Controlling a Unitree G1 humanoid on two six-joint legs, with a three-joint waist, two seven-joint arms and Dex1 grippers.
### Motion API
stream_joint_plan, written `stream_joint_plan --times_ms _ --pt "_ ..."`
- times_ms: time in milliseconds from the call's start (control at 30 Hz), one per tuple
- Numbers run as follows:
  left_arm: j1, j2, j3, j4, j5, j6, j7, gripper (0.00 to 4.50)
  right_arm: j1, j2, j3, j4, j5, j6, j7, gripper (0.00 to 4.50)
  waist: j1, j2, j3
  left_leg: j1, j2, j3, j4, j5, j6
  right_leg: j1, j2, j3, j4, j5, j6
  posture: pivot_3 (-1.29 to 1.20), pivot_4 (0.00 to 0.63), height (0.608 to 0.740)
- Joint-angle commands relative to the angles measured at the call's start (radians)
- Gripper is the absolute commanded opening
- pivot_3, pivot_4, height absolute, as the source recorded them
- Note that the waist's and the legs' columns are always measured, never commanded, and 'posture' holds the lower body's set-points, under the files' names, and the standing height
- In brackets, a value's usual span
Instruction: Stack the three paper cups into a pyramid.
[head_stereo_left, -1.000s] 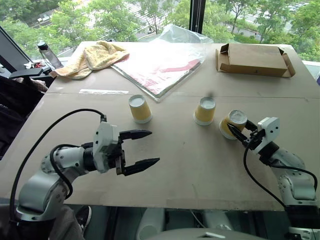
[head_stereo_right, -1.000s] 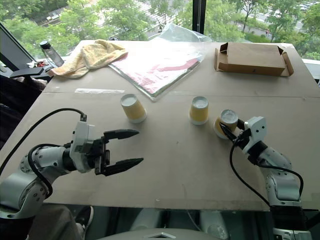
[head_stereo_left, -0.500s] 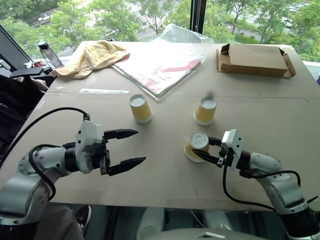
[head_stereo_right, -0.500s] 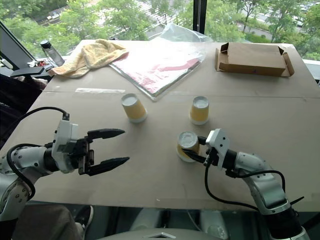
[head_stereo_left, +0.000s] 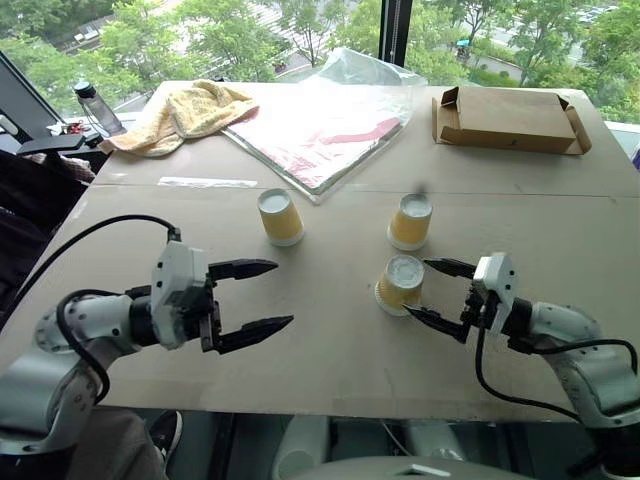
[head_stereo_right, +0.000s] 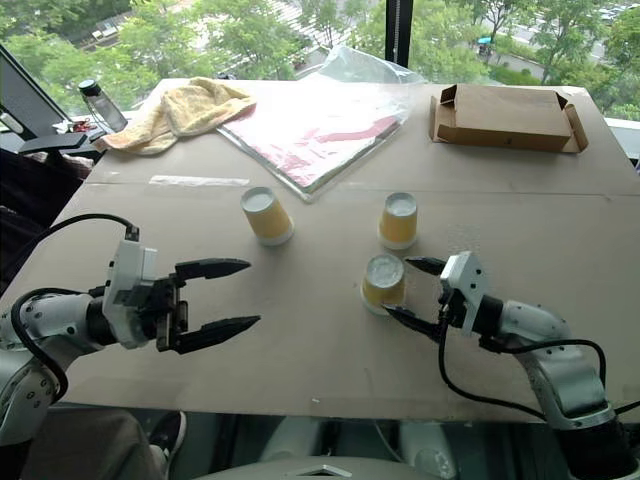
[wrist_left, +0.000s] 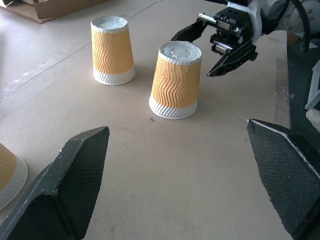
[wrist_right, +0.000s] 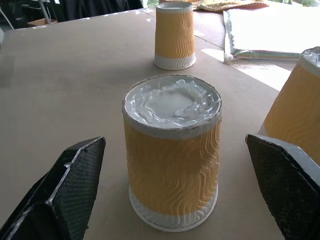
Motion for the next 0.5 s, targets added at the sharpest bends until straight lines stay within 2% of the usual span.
stream_joint_plan --times_ms 33,167,300,500 --pt "-0.007 0.012 0.026 -0.021 -0.02 -0.001 -0.008 4.5 -0.017 -0.044 -0.071 -0.075 0.125 0.095 0.019 4.44 0.0 0.0 0.0 0.0 0.0 0.0 0.0 0.0 0.0 0.0 0.0 0.0 0.0 0.0 0.0 0.0 0.15 0.74" --pt "-0.013 0.009 0.024 -0.021 -0.022 -0.001 -0.004 4.5 -0.121 -0.016 -0.099 0.006 0.129 0.107 -0.036 4.44 -0.003 0.0 0.0 0.0 0.0 0.0 0.0 0.0 0.0 0.0 0.0 0.0 0.0 0.0 0.0 0.0 0.15 0.74" --pt "-0.018 0.005 0.028 -0.026 -0.029 0.003 0.003 4.5 -0.241 0.045 -0.049 0.18 -0.007 0.037 -0.104 4.44 -0.002 0.0 0.0 0.0 0.0 0.001 0.0 0.0 0.0 0.0 0.0 0.0 0.0 0.0 0.0 0.0 0.15 0.74" --pt "-0.04 0.009 0.054 -0.018 -0.047 0.007 0.014 4.5 -0.374 0.135 0.038 0.415 -0.146 -0.094 -0.088 4.44 -0.003 -0.001 0.0 -0.008 0.0 0.001 0.001 0.002 -0.003 -0.008 0.0 0.0 0.001 0.0 0.0 0.0 0.15 0.74"
